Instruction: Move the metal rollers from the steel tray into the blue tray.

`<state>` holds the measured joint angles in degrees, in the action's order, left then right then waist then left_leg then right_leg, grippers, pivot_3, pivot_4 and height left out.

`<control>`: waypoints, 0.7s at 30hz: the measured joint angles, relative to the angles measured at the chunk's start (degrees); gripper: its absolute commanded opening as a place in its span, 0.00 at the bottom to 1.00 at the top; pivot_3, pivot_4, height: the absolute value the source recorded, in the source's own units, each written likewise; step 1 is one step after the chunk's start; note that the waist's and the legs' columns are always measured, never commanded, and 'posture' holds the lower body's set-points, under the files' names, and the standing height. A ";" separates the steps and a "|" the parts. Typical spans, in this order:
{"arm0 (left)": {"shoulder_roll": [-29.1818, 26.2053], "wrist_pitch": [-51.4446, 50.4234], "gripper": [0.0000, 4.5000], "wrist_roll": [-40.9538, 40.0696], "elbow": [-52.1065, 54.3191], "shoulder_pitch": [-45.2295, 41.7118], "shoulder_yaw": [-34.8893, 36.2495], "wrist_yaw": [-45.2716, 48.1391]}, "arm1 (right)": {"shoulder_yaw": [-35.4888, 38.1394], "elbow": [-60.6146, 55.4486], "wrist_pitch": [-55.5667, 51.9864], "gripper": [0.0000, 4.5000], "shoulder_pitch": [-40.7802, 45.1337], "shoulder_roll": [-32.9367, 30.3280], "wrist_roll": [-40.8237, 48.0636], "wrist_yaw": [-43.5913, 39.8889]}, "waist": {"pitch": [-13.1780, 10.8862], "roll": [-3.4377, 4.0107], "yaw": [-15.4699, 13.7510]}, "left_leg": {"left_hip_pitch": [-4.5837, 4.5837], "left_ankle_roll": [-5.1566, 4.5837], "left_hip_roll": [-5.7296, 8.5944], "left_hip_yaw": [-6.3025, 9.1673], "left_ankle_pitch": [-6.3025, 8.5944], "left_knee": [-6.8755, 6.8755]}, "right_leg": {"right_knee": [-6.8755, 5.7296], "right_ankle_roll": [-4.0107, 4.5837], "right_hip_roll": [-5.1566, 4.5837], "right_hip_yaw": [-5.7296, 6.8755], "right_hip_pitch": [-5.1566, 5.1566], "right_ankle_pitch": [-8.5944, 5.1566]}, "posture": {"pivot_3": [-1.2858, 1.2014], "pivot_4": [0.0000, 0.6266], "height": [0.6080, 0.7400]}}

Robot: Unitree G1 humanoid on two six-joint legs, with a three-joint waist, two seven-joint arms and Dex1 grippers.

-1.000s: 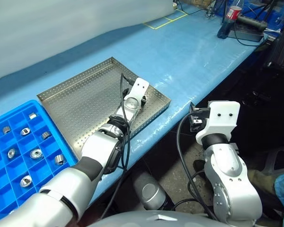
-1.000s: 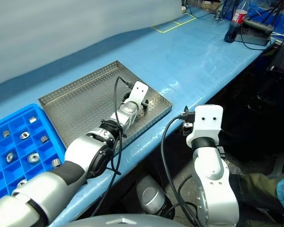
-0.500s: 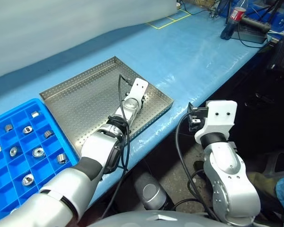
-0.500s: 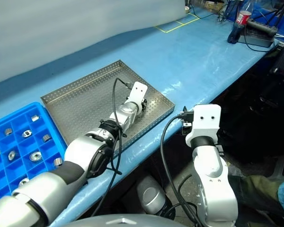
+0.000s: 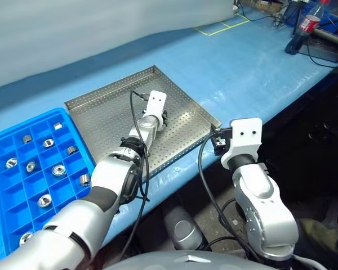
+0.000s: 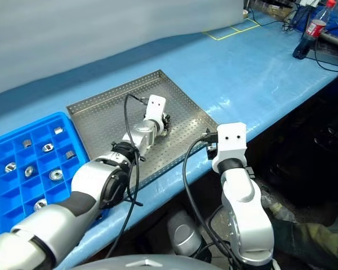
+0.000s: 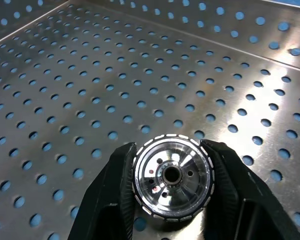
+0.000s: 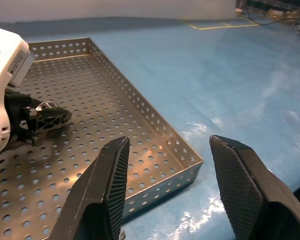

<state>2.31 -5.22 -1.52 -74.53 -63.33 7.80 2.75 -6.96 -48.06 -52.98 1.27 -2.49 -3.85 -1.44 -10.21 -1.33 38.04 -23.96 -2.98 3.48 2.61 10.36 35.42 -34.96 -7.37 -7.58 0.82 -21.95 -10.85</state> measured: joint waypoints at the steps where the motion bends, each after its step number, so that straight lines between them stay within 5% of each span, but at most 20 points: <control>1: -0.33 0.09 0.38 -1.28 0.83 -0.14 1.12 0.83 | -0.17 0.88 0.02 0.60 -0.26 -0.06 0.88 -0.99 | 0.00 0.00 -0.45 | -0.02 0.00 0.00 -0.01 0.00 -0.01 | 0.00 0.00 0.01 0.00 -0.03 0.00 | 0.30 0.24 1.00; 6: -3.76 -1.51 0.38 -5.76 12.75 0.64 3.00 6.54 | -1.98 6.68 2.01 0.60 -0.22 -0.12 6.92 -7.21 | -0.03 0.03 -2.89 | -0.06 0.00 0.01 -0.06 0.00 -0.09 | 0.00 0.01 0.05 -0.07 -0.15 0.00 | 0.33 0.24 1.00; 12: -16.33 -20.43 0.38 -2.49 54.81 21.03 -4.54 12.59 | -3.60 11.62 4.17 0.60 4.11 -3.60 15.80 -18.69 | -0.02 0.09 -5.78 | 0.03 -0.15 -0.05 -0.15 -0.11 -0.29 | -0.32 0.19 0.32 -0.50 -0.60 -0.07 | 0.38 0.24 1.00; 21: -27.89 -42.26 0.38 -5.00 95.34 42.64 -1.89 16.13 | -3.77 15.13 5.51 0.60 11.11 -7.43 22.73 -26.62 | -0.08 0.18 -21.15 | -0.80 0.43 -0.01 0.14 -0.01 0.00 | -0.95 1.00 0.59 -0.71 -1.90 -0.05 | 0.45 0.24 1.00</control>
<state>-25.59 -47.48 -6.53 20.81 -20.69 5.91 18.87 -10.73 -32.93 -47.47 12.37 -9.93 18.88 -28.06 -10.28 -1.15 16.90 -24.76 -2.56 3.47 2.76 10.35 35.42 -35.91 -6.37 -7.00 0.11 -23.85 -10.89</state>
